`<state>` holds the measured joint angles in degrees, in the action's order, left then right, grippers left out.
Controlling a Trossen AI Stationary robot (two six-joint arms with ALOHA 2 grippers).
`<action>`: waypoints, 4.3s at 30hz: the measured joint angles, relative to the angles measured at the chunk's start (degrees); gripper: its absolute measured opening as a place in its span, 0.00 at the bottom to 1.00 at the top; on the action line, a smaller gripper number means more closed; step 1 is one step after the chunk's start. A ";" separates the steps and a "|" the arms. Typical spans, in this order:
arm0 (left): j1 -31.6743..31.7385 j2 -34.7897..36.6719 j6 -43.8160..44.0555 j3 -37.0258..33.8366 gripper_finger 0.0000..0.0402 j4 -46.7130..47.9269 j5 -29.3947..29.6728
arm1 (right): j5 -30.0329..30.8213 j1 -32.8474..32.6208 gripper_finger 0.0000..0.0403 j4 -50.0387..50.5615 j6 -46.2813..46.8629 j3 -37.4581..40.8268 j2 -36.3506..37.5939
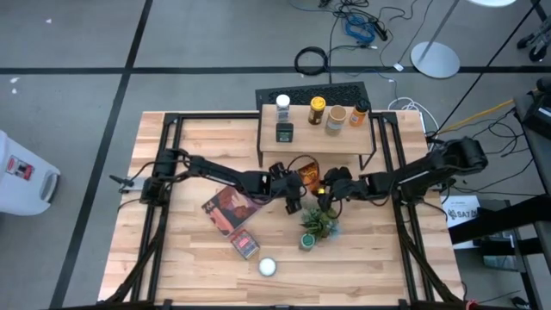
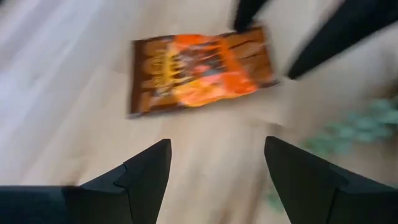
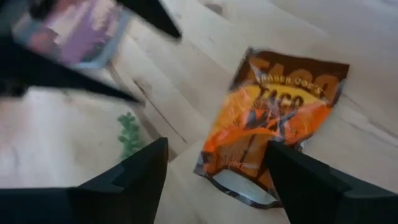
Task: Shelf spices
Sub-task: Put the orange seasoning bag on the shelf
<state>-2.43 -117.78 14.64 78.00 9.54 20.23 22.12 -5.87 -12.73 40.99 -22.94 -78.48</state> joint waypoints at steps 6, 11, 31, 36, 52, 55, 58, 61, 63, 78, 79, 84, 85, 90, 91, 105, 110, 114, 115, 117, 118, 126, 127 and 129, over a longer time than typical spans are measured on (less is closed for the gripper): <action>1.87 -0.21 1.59 -1.48 0.67 -0.72 3.74 | -1.35 1.08 0.64 -6.82 0.06 -0.13 -6.65; 2.50 -0.61 1.61 -1.86 0.67 -2.06 1.87 | -2.04 1.70 0.64 -10.49 0.22 -0.27 -11.43; 2.35 -4.71 1.56 -1.82 0.67 -5.68 -2.60 | -10.76 2.13 0.29 -11.13 -0.57 -0.24 -13.61; 2.31 -4.69 1.52 -1.82 0.67 -5.61 -2.58 | -13.57 1.84 0.11 -10.77 -1.37 -0.14 -13.26; 1.67 -4.65 1.46 -1.78 0.67 -6.46 -6.72 | -14.63 -0.69 0.03 4.60 -3.07 0.26 -0.30; 1.61 -4.65 1.37 -1.78 0.67 -7.24 -8.99 | -14.21 -0.69 0.03 5.59 -3.32 0.28 1.91; 1.61 -4.65 0.93 -1.78 0.67 -7.99 -10.47 | -13.70 -0.67 0.03 5.58 -4.09 0.27 3.77; 1.61 -4.65 0.93 -1.78 0.67 -8.05 -10.53 | -13.62 -0.65 0.03 6.01 -4.89 0.24 5.20; 1.61 -4.65 0.93 -1.78 0.67 -8.11 -10.55 | -13.51 -0.63 0.03 6.85 -4.48 0.21 6.00; 1.61 -4.65 -0.51 -1.78 0.67 -11.85 -12.28 | -12.69 0.25 0.49 15.80 -2.47 0.02 8.01; 1.61 -4.65 -0.51 -1.78 0.67 -11.85 -12.28 | -12.66 0.38 0.51 16.62 -2.44 0.02 8.48; 1.65 -4.65 -0.45 -1.78 0.67 -12.20 -12.13 | -12.68 0.60 0.54 16.59 -1.00 0.00 11.53; 1.65 -4.65 -0.47 -1.78 0.67 -12.24 -11.75 | -12.74 0.60 0.54 16.50 -0.51 0.00 12.15; 1.72 -4.65 -0.51 -1.78 0.67 -13.50 -11.21 | -13.45 0.60 0.54 16.42 -0.09 -0.02 13.85; 1.72 -4.65 -0.53 -1.78 0.67 -14.28 -11.28 | -13.44 0.60 0.54 16.45 -0.09 -0.02 14.07; 2.79 -4.65 -1.63 -1.78 0.67 -14.51 -6.77 | -16.47 0.57 0.54 16.96 3.04 -0.02 14.63; 2.71 -4.65 -1.21 -1.80 0.67 -11.48 -8.05 | -16.53 0.53 0.54 17.56 5.06 -0.02 14.63; 1.79 -4.65 -1.47 -1.80 0.67 -11.58 -9.29 | -16.55 0.51 0.55 15.71 4.59 -0.02 14.63; 1.52 -4.65 -1.49 -1.80 0.67 -11.43 -9.29 | -16.63 0.51 0.55 15.53 3.75 -0.02 14.53; 1.40 -4.65 -1.67 -1.80 0.67 -11.06 -9.29 | -17.59 0.51 0.57 14.71 2.05 -0.02 13.75; 1.41 -4.65 -1.69 -1.80 0.67 -10.45 -9.23 | -17.87 0.51 0.58 14.00 1.47 -0.02 13.18; 2.08 -4.65 -1.65 -1.80 0.67 -8.74 -5.03 | -19.04 1.34 0.76 9.23 0.47 -0.04 7.11; 2.17 -4.65 -1.63 -1.80 0.67 -9.44 -4.85 | -18.79 1.60 0.77 8.93 0.48 -0.04 6.13; 2.30 -4.65 -1.63 -1.80 0.67 -11.58 -4.78 | -17.39 1.99 0.80 7.38 0.27 -0.04 4.06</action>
<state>-0.13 -122.43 13.02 76.20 -2.04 15.44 4.72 -3.88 -5.35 41.26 -22.98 -74.42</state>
